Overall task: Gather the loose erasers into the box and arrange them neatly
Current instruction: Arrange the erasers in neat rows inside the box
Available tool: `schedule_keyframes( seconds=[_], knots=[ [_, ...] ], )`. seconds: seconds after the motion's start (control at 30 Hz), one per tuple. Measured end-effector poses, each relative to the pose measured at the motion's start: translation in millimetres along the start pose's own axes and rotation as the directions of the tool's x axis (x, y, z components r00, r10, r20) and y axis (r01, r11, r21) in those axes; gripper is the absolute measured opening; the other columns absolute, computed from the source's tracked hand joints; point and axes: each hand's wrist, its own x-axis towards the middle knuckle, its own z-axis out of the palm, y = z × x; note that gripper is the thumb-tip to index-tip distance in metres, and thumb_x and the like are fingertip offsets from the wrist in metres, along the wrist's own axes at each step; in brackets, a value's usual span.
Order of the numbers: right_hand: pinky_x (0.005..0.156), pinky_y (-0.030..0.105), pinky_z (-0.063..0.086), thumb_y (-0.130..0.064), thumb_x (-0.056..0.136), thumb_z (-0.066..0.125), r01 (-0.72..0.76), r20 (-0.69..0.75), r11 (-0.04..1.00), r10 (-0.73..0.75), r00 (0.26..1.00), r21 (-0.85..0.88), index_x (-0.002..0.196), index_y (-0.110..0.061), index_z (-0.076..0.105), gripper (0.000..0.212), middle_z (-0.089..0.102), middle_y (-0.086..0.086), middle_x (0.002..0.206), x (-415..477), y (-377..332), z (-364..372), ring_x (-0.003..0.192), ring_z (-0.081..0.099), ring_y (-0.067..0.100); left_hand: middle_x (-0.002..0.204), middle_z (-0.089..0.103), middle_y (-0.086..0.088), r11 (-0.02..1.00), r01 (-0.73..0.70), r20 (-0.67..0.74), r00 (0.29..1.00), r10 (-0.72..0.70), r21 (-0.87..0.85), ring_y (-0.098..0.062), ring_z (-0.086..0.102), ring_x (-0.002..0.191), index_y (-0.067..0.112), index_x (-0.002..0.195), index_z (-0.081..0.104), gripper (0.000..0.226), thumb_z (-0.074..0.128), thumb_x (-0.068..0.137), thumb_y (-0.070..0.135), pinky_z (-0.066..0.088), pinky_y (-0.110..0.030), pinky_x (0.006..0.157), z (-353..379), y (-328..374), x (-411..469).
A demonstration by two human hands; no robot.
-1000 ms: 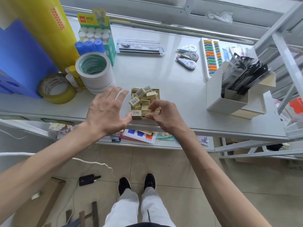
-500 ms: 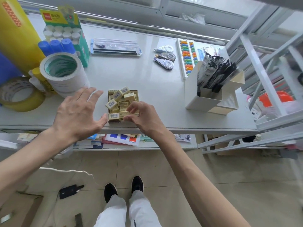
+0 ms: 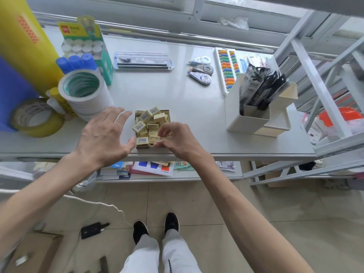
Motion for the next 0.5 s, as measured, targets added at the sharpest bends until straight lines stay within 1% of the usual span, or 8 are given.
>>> schedule_keyframes(
  seconds=[0.13, 0.23, 0.3, 0.33, 0.4, 0.43, 0.5],
  knots=[
    [0.061, 0.017, 0.044, -0.017, 0.077, 0.084, -0.005, 0.029, 0.997, 0.007, 1.000, -0.071, 0.091, -0.009, 0.073, 0.020, 0.066, 0.008, 0.095, 2, -4, -5, 0.084, 0.059, 0.019, 0.144, 0.046, -0.009, 1.000, -0.014, 0.015, 1.000, 0.015, -0.006, -0.026, 0.037, 0.137, 0.015, 0.143, 0.040, 0.070, 0.059, 0.084, 0.048, 0.031, -0.044, 0.113, 6, 3, 2],
    [0.062, 0.021, 0.048, -0.015, 0.077, 0.083, 0.022, 0.026, 0.992, -0.019, 0.999, -0.127, 0.092, -0.007, 0.075, 0.019, 0.067, 0.007, 0.092, 3, -6, -4, 0.083, 0.062, 0.020, 0.145, 0.045, -0.009, 1.000, -0.021, 0.025, 0.999, 0.022, -0.018, -0.025, 0.036, 0.138, 0.016, 0.143, 0.039, 0.070, 0.059, 0.084, 0.047, 0.030, -0.043, 0.112, 11, 5, 4],
    [0.065, 0.023, 0.050, -0.016, 0.078, 0.083, 0.024, 0.002, 0.993, -0.024, 1.000, -0.119, 0.093, -0.009, 0.077, 0.018, 0.067, 0.004, 0.089, 4, -4, -2, 0.081, 0.063, 0.018, 0.145, 0.045, -0.009, 0.999, -0.022, 0.015, 1.000, 0.022, -0.030, -0.026, 0.036, 0.138, 0.017, 0.143, 0.040, 0.069, 0.059, 0.084, 0.047, 0.031, -0.044, 0.112, 12, 3, 6],
    [0.064, 0.022, 0.051, -0.015, 0.078, 0.083, 0.011, -0.017, 0.997, -0.012, 1.000, -0.080, 0.095, -0.010, 0.077, 0.019, 0.067, 0.003, 0.088, 5, -1, -1, 0.079, 0.065, 0.018, 0.145, 0.045, -0.009, 0.999, -0.019, 0.010, 1.000, 0.020, -0.033, -0.026, 0.036, 0.138, 0.017, 0.143, 0.040, 0.069, 0.059, 0.084, 0.047, 0.032, -0.045, 0.112, 13, 0, 7],
    [0.059, 0.015, 0.050, -0.012, 0.078, 0.082, -0.016, -0.046, 1.000, 0.016, 0.999, 0.012, 0.099, -0.008, 0.077, 0.022, 0.067, 0.001, 0.086, 7, 5, 1, 0.074, 0.065, 0.015, 0.146, 0.044, -0.010, 0.999, -0.019, 0.009, 1.000, 0.020, -0.026, -0.028, 0.037, 0.138, 0.016, 0.143, 0.039, 0.069, 0.060, 0.084, 0.046, 0.032, -0.046, 0.112, 13, -3, 11],
    [0.057, 0.012, 0.048, -0.011, 0.078, 0.082, -0.016, -0.053, 1.000, 0.018, 0.998, 0.024, 0.101, -0.007, 0.077, 0.024, 0.067, 0.001, 0.086, 7, 7, 2, 0.074, 0.064, 0.012, 0.146, 0.043, -0.010, 1.000, -0.022, 0.009, 1.000, 0.022, -0.019, -0.028, 0.037, 0.137, 0.016, 0.144, 0.039, 0.069, 0.060, 0.085, 0.046, 0.032, -0.047, 0.111, 12, -5, 13],
    [0.060, 0.010, 0.046, -0.014, 0.079, 0.082, 0.005, -0.051, 1.000, -0.006, 0.999, -0.015, 0.102, -0.007, 0.077, 0.025, 0.066, 0.001, 0.089, 8, 7, 3, 0.077, 0.062, 0.010, 0.146, 0.043, -0.011, 1.000, -0.027, 0.003, 1.000, 0.027, -0.011, -0.030, 0.038, 0.136, 0.015, 0.143, 0.039, 0.069, 0.060, 0.085, 0.045, 0.033, -0.048, 0.110, 11, -8, 16]
  ],
)
